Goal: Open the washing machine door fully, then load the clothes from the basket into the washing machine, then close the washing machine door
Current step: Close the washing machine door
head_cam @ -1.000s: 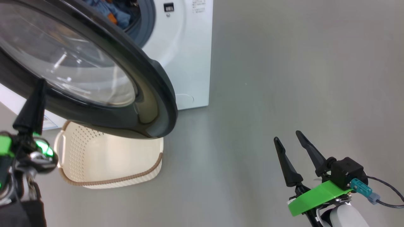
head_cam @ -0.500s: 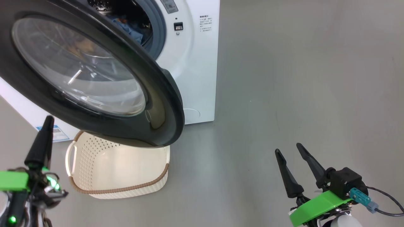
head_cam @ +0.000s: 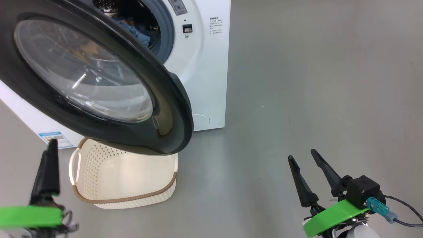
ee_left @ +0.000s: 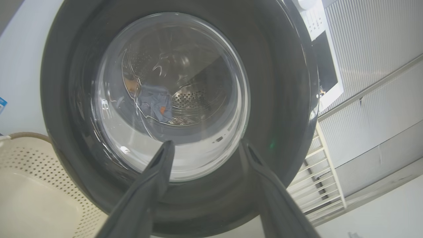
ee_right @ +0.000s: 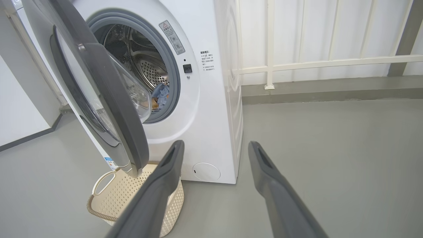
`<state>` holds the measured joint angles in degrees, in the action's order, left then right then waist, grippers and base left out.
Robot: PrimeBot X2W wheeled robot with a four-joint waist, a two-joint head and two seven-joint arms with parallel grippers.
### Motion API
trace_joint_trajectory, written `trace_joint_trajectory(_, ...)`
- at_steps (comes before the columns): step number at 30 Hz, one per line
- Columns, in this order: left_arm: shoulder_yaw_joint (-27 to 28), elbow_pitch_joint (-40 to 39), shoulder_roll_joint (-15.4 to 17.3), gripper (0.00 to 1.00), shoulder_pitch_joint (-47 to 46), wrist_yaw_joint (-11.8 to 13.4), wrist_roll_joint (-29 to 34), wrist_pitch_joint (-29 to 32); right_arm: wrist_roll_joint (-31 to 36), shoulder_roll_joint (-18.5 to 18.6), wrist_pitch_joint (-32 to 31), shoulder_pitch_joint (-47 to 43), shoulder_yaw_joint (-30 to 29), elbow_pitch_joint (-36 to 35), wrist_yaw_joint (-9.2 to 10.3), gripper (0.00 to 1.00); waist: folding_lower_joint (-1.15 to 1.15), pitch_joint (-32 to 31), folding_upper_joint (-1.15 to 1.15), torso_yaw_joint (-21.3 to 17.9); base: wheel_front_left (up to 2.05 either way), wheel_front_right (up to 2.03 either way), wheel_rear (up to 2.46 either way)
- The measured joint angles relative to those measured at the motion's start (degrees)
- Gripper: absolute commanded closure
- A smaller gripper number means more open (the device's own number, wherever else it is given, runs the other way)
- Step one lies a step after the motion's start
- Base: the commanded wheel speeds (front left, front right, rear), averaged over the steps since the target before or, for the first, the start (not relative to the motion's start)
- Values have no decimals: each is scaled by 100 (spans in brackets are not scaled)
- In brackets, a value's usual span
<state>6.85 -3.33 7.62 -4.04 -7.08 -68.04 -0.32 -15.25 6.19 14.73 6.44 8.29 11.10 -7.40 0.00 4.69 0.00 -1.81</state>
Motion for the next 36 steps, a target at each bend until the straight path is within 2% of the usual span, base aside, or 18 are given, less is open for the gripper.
trace_joint_trajectory(4,-653,315,677,0,262,-1,1427,-1106,0,-1,0,-1,7,-8,0,0,0,-14,0,1,0,0,0)
trace_joint_trajectory(6,-779,547,822,0,316,-1,2000,-1339,-1,-8,0,-1,1,-12,0,0,0,-27,0,-1,0,0,0)
trace_joint_trajectory(9,-767,714,799,0,315,-11,2752,-1406,-1,-10,0,-9,-2,-24,0,0,0,-38,0,-7,0,0,0)
trace_joint_trajectory(19,-145,513,216,0,484,-26,4899,-1432,-2,-24,0,-55,-15,-73,0,0,0,24,0,-32,0,0,0)
trace_joint_trajectory(24,-98,401,-27,0,723,-26,5523,-1432,-2,-27,0,-55,-24,-82,0,0,0,57,0,-39,0,0,0)
trace_joint_trajectory(29,-2,371,-259,0,903,-26,5790,-1432,-2,-29,0,-55,-24,-89,0,0,0,44,0,-69,0,0,0)
trace_joint_trajectory(36,125,352,-375,0,1011,-26,6021,-1432,1,-27,0,-55,-35,-119,0,0,0,34,0,-92,0,0,0)
